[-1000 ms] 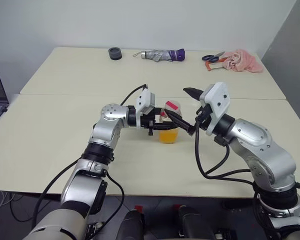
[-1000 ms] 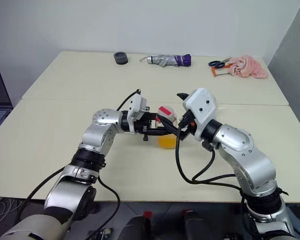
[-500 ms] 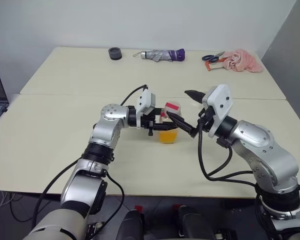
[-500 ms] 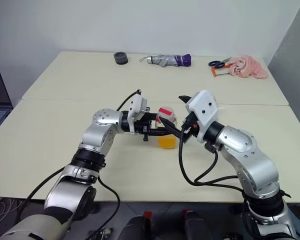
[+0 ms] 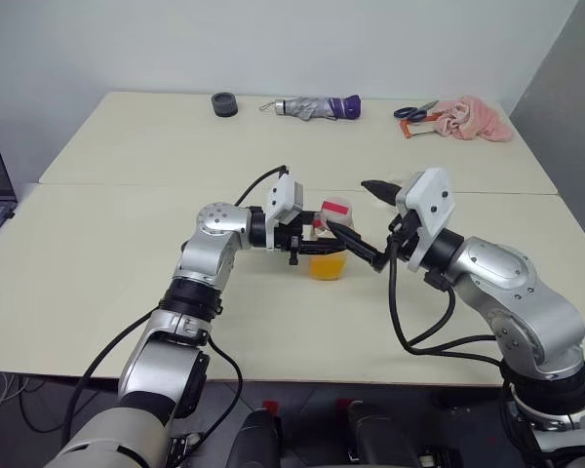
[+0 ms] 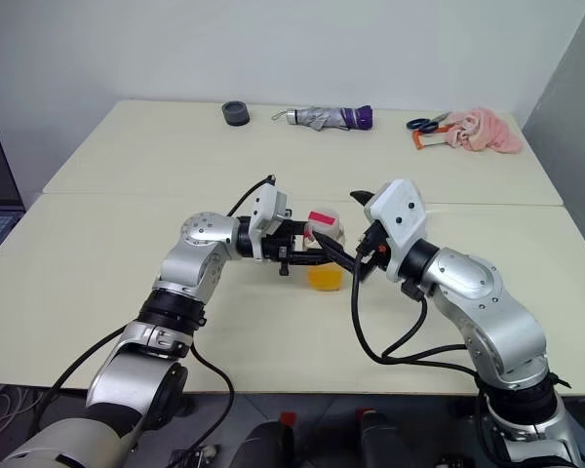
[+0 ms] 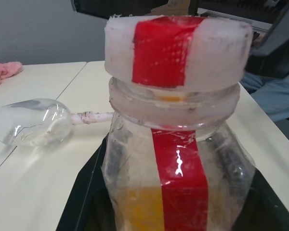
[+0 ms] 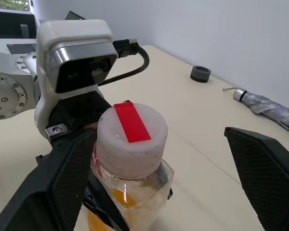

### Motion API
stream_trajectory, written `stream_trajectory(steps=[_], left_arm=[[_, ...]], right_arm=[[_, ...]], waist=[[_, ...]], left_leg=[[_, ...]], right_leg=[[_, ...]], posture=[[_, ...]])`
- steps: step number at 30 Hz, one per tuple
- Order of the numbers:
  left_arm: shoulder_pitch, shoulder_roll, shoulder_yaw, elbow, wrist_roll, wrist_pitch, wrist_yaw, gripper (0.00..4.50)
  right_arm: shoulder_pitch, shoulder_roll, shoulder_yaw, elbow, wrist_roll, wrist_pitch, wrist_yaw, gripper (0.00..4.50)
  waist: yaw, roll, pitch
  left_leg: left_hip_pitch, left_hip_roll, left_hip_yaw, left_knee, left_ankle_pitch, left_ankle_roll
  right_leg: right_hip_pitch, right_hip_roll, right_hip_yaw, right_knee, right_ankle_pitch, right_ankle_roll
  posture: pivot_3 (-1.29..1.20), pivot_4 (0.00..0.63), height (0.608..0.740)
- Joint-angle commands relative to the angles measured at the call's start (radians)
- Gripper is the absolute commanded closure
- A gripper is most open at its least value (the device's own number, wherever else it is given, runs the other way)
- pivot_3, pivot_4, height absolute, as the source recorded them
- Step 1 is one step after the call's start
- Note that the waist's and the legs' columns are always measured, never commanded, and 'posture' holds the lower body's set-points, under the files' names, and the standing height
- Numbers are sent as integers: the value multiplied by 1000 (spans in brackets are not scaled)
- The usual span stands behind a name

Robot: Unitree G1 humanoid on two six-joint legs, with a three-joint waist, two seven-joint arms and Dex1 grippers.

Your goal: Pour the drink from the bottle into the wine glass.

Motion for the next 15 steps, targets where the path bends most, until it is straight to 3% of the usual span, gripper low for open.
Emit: stream_trajectory(steps=[1,15], left_arm=[[-22,5,15,-24,-18,-18,-6,2703],[-20,5,15,-25,-19,-17,-7,2703]], right_arm=[[-6,-10,-44,-29,12,2,0,0],[-9,-15,-59,-32,32,16,-1,0]], waist=[[0,0,0],[0,0,0]], left_leg=[[0,0,0,0,0,0],[0,0,0,0,0,0]], right_leg=[[0,0,0,0,0,0],[0,0,0,0,0,0]], posture=[[0,150,740],[0,150,740]])
